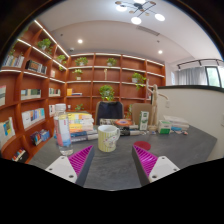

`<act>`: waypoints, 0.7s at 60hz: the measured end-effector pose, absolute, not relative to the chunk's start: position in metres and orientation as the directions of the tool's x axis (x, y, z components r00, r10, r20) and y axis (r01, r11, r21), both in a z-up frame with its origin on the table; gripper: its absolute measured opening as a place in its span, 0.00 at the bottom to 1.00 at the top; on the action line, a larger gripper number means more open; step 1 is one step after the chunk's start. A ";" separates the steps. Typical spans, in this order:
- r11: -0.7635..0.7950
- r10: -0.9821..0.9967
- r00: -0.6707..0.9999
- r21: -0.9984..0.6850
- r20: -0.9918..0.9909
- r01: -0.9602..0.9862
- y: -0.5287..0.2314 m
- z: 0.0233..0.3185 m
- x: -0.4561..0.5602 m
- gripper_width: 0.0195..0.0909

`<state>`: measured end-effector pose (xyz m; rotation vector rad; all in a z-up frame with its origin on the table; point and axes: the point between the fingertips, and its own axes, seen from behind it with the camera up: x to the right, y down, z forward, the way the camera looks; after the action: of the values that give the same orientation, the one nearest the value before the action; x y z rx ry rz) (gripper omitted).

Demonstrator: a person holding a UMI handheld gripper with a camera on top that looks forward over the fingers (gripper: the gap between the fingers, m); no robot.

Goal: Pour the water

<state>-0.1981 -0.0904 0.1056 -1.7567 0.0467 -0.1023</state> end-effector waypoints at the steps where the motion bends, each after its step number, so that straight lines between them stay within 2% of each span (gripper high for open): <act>1: -0.188 -0.070 0.997 -0.982 0.036 0.022 -0.090 0.105 -0.204 0.85; 8: -0.189 0.067 0.997 -0.982 -0.040 -0.026 -0.080 0.103 -0.257 0.86; 17: -0.172 0.167 0.982 -0.983 -0.091 -0.062 -0.050 0.115 -0.309 0.87; 26: -0.148 0.221 0.969 -0.986 -0.107 -0.075 0.001 0.102 -0.377 0.87; 33: -0.149 0.195 0.978 -0.988 -0.079 -0.050 0.022 0.101 -0.390 0.87; 37: -0.153 0.167 0.984 -0.988 -0.058 -0.033 0.033 0.101 -0.392 0.83; 42: -0.145 0.162 0.986 -0.989 -0.046 -0.022 0.043 0.104 -0.395 0.72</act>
<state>-0.3950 0.0426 0.1035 -1.7103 -0.1052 0.1596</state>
